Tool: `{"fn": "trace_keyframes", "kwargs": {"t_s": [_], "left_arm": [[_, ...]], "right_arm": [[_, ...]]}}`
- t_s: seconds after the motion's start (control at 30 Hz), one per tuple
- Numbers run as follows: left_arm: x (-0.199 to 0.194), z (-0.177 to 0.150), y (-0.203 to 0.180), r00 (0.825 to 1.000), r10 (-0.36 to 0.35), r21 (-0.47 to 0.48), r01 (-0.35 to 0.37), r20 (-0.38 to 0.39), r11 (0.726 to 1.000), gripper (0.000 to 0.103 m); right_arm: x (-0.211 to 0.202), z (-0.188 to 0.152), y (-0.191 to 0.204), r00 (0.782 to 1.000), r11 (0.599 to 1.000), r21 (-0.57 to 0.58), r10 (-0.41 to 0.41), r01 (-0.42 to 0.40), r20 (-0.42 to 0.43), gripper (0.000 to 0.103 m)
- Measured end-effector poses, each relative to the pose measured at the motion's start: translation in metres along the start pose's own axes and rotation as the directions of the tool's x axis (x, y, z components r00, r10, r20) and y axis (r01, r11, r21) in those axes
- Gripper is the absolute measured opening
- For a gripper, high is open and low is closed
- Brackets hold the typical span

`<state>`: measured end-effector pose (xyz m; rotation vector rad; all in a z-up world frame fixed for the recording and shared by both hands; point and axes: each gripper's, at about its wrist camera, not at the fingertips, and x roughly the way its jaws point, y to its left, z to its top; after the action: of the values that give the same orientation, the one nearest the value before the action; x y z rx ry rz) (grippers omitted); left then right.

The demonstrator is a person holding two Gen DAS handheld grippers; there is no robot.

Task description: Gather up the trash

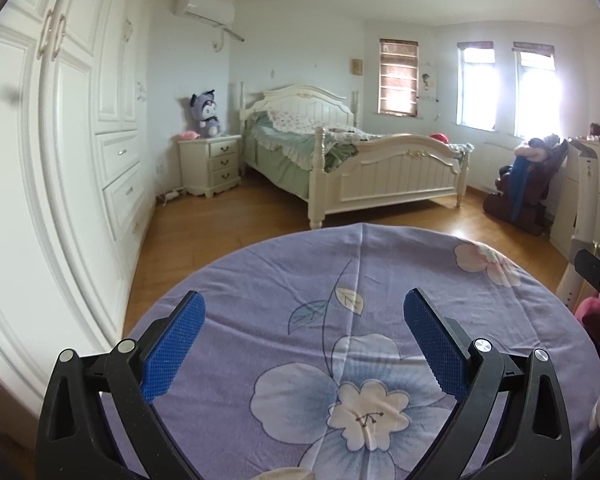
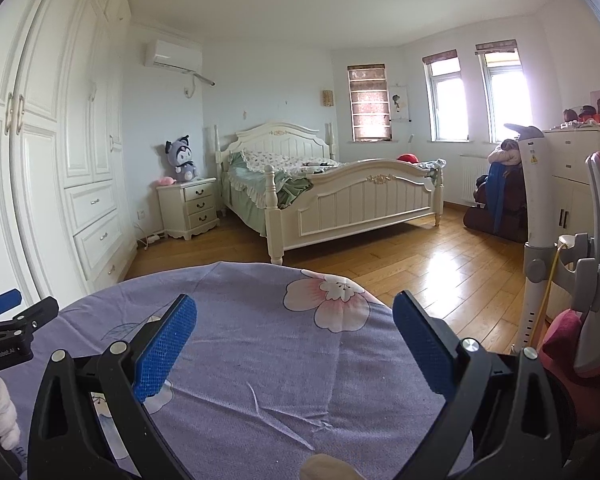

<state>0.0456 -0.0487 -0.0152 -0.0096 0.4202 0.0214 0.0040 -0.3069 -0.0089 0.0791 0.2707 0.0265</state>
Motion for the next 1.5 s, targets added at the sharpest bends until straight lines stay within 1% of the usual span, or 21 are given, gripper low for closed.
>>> {"fn": "trace_keyframes", "kwargs": {"t_s": [0.3, 1.13, 1.5], "left_arm": [[-0.0039, -0.0016, 0.0032, 1.000, 0.002, 0.001, -0.002, 0.007, 1.000, 0.098], [-0.0044, 0.0005, 0.0086, 1.000, 0.003, -0.012, -0.003, -0.001, 1.000, 0.098], [-0.0044, 0.0008, 0.0092, 1.000, 0.008, 0.000, -0.008, 0.008, 1.000, 0.098]], "right_arm": [[-0.0013, 0.0004, 0.0019, 1.000, 1.000, 0.003, -0.005, 0.005, 0.002, 0.097], [0.0001, 0.0006, 0.0014, 1.000, 1.000, 0.011, -0.014, 0.014, 0.004, 0.097], [0.0000, 0.0006, 0.0014, 1.000, 1.000, 0.011, -0.014, 0.014, 0.004, 0.097]]}}
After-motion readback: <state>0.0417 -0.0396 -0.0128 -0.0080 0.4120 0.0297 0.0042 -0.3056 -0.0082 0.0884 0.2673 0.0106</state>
